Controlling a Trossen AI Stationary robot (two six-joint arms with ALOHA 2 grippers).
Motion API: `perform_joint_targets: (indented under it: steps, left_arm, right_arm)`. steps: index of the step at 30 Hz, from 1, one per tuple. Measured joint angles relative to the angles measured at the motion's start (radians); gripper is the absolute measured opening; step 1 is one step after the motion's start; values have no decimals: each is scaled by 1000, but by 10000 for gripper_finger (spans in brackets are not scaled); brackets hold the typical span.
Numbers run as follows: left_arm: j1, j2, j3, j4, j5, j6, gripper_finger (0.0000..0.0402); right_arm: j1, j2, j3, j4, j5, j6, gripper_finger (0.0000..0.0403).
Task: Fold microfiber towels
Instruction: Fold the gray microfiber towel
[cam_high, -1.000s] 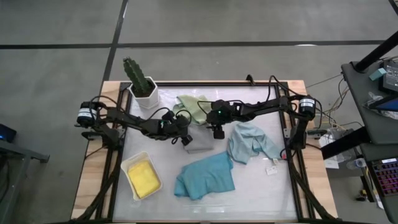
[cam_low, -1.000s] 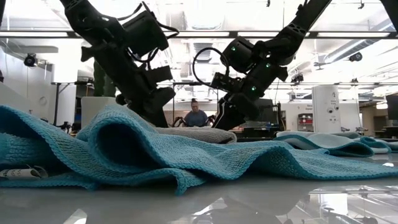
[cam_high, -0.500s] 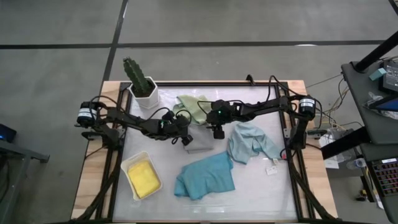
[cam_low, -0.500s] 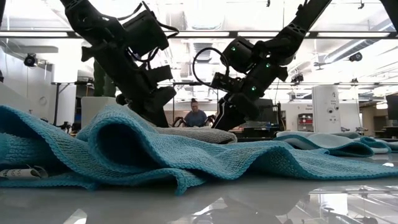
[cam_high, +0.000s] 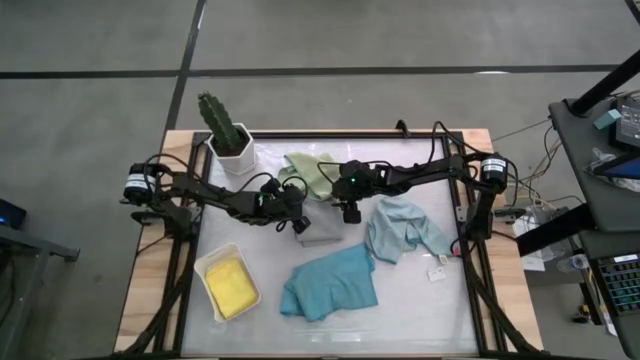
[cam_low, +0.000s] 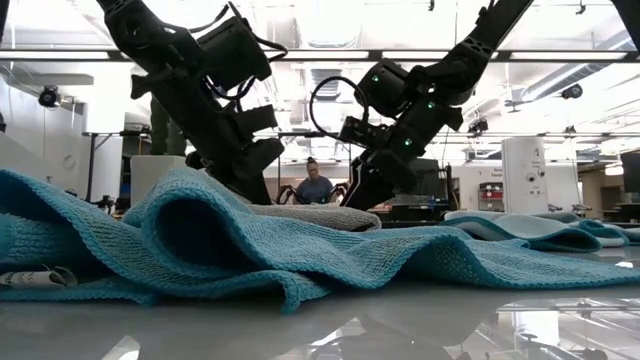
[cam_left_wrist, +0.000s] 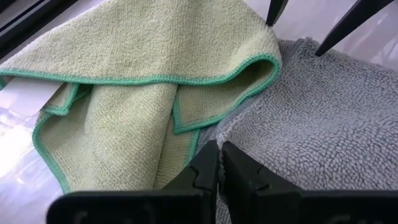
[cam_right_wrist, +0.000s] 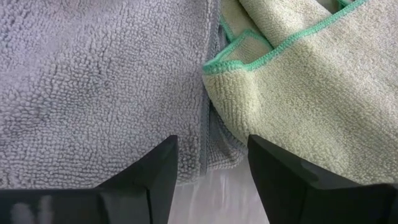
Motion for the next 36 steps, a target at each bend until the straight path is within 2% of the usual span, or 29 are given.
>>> perform_joint_targets:
  steps: [3, 10, 15, 20, 25, 28, 31, 36]
  left_arm:
    - [0, 0, 0, 0, 0, 0, 25]
    - [0, -12, 2, -6, 2, 4, 106]
    - [-1, -50, 2, -7, 11, 59, 138]
    - [-4, -134, 4, -6, 80, 103, 144]
    - [-68, -195, 2, -3, 212, 113, 143]
    - [-136, -197, 1, -7, 218, 145, 143]
    - [-197, -191, 2, -3, 218, 154, 143]
    - [-283, -191, 2, -4, 234, 36, 143]
  right_arm:
    - [0, 0, 0, 0, 0, 0, 185]
    - [0, -35, 0, -16, 0, 0, 185]
    - [0, -85, 0, -59, -1, 19, 185]
    - [0, -126, 0, -68, -15, 37, 185]
    - [8, -147, 0, -61, -152, 93, 185]
    - [33, -148, 0, -59, -221, 146, 185]
    - [80, -151, 0, -58, -229, 187, 185]
    - [161, -169, 2, -86, -229, 260, 185]
